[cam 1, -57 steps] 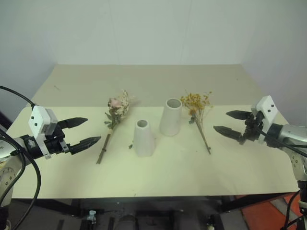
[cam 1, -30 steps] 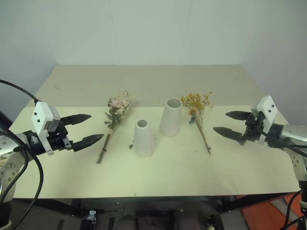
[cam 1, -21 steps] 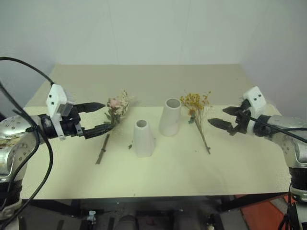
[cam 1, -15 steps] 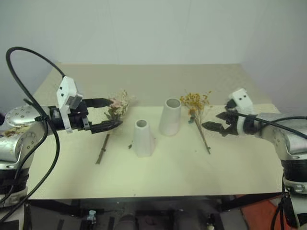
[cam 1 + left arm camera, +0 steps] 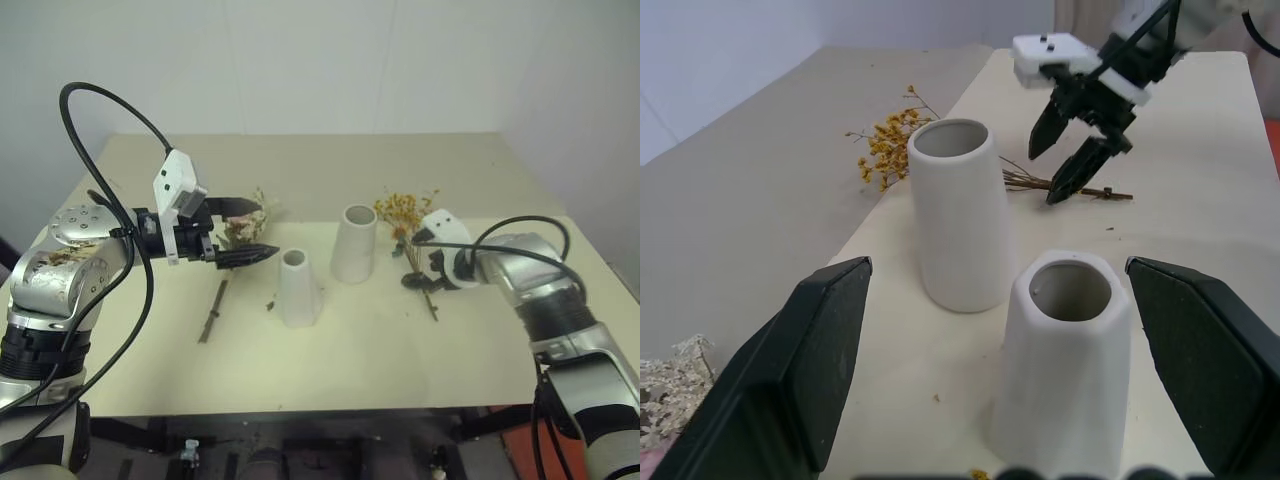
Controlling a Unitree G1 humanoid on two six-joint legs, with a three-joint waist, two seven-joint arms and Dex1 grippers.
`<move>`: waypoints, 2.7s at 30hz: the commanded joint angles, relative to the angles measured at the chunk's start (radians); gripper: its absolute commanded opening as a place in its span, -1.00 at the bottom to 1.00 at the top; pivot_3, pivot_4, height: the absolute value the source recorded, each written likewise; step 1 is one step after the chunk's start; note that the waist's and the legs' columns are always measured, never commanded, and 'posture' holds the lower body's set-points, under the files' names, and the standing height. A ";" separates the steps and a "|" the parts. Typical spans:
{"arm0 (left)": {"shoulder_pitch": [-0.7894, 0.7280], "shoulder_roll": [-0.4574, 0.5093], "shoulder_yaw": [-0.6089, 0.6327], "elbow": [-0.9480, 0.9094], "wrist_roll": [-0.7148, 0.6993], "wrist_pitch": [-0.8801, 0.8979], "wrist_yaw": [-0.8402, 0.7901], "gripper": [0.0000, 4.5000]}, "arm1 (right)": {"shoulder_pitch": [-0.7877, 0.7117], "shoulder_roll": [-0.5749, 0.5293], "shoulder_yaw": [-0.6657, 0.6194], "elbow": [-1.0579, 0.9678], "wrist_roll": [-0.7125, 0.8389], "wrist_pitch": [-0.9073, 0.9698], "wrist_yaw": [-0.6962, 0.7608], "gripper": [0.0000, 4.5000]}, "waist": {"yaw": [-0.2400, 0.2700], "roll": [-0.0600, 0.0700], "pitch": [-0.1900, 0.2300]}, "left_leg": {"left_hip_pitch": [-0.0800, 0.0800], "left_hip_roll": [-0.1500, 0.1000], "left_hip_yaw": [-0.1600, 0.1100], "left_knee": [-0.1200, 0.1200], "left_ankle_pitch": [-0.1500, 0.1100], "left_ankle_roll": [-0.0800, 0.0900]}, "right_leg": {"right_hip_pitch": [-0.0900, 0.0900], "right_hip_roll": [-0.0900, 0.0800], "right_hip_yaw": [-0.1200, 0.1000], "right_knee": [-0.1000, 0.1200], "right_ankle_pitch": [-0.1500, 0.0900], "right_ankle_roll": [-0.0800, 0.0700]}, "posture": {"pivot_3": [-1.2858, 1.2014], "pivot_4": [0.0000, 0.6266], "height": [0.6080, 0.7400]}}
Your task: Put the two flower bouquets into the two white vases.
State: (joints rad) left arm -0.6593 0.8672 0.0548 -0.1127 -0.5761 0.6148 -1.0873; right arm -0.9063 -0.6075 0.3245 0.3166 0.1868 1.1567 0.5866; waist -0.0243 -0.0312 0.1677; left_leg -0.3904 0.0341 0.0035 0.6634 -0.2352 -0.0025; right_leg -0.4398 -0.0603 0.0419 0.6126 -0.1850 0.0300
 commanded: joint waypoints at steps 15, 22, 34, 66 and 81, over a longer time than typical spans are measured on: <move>0.004 0.006 0.039 -0.020 0.013 -0.021 0.000 1.00 | -0.104 0.115 -0.151 0.200 -0.108 -0.070 -0.159 -0.99 | -0.017 0.000 0.000 | 0.000 0.000 -0.001 0.000 0.000 0.000 | 0.000 0.000 0.000 0.001 0.001 -0.001 | 0.03 -0.52 1.00; 0.013 0.005 0.047 -0.020 0.018 -0.032 -0.004 1.00 | -0.137 0.266 -0.597 0.137 -0.010 -0.325 -0.533 -0.99 | -0.021 0.000 0.000 | -0.001 0.000 -0.001 0.000 0.000 0.000 | -0.001 0.000 0.000 0.001 0.003 -0.003 | 0.03 -0.52 1.00; -0.060 -0.029 0.074 0.040 -0.001 -0.033 0.028 1.00 | -0.066 0.386 -0.675 -0.221 0.298 -0.660 -0.238 -0.99 | -0.022 0.000 0.000 | 0.000 0.000 -0.001 0.000 0.000 0.000 | -0.001 0.001 0.000 0.002 0.002 -0.002 | 0.03 -0.52 1.00; -0.063 -0.005 0.107 0.049 -0.079 0.045 -0.021 1.00 | 0.042 0.480 -0.403 -0.079 0.179 -1.068 0.007 -0.99 | -0.023 0.000 0.000 | 0.000 0.001 -0.001 0.000 0.000 0.000 | -0.001 0.001 0.000 0.003 0.004 -0.004 | 0.03 -0.52 1.00; -0.052 0.002 0.107 0.030 -0.086 0.065 -0.019 1.00 | 0.114 0.489 -0.354 -0.016 0.097 -1.208 0.019 -0.99 | -0.023 0.000 0.000 | 0.000 0.001 -0.001 0.000 0.000 0.000 | -0.001 0.001 0.001 0.003 0.004 -0.004 | 0.03 -0.52 1.00</move>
State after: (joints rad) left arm -0.7056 0.8554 0.1503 -0.0529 -0.6606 0.6799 -1.1063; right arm -0.7957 -0.1254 -0.0309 0.3235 0.2911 -0.0046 0.6070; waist -0.0471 -0.0309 0.1680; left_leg -0.3900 0.0347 0.0024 0.6630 -0.2352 -0.0025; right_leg -0.4411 -0.0594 0.0425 0.6157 -0.1814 0.0258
